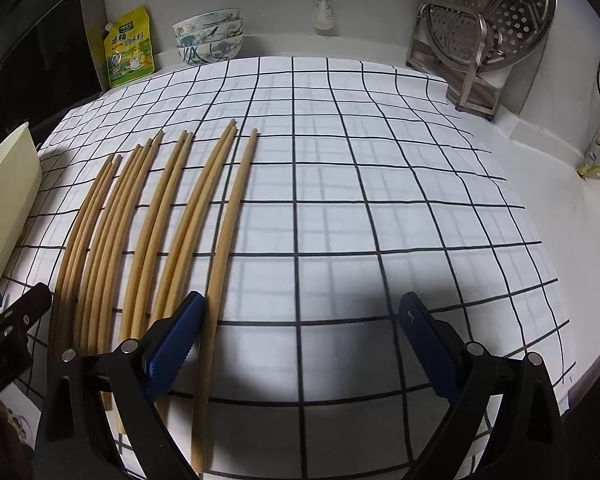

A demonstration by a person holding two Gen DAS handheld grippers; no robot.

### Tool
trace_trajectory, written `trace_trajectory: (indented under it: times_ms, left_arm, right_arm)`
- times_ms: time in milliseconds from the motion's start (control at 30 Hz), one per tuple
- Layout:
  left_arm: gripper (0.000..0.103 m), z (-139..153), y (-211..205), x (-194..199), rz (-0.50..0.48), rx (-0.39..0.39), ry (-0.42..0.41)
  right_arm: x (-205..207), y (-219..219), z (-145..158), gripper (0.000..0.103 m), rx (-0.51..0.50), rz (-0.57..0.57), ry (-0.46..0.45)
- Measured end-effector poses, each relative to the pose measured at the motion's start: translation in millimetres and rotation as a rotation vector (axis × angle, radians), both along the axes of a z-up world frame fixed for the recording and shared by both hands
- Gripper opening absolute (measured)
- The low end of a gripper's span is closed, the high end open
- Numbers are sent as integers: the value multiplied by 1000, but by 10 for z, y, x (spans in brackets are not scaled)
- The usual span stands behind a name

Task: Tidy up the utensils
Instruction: 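Lower the left tool onto one wooden chopstick and close it while the right tool grasps another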

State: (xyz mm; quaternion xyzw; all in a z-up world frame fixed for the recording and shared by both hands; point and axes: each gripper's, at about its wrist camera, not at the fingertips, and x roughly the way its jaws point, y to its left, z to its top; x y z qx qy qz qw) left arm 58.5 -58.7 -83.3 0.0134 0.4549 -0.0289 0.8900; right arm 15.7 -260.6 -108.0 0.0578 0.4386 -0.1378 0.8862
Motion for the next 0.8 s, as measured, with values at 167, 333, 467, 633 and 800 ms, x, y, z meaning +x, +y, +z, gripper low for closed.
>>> trace_trajectory:
  times_ms: [167,333,467,633,800]
  left_arm:
    - [97,-20,-40,28,2,10,-2]
    - [97,-16,-83,-7,-14,28,1]
    - [97,63,-80,-47,-25,5,-24]
    - [97,33,-154,-64,-46,36,-26]
    - [97,28,-146,-66,-51,23,-16]
  right_arm:
    - [-20,-61,-10,94,17,-2,-13]
    - [-8,-55,-16,94,23,12,-18]
    - [-4,-56,-18,94,28,14,-20]
    - [-2,-51,-19,94,27,14,-21]
    - [-3,-50,-21,94,27,15,-21]
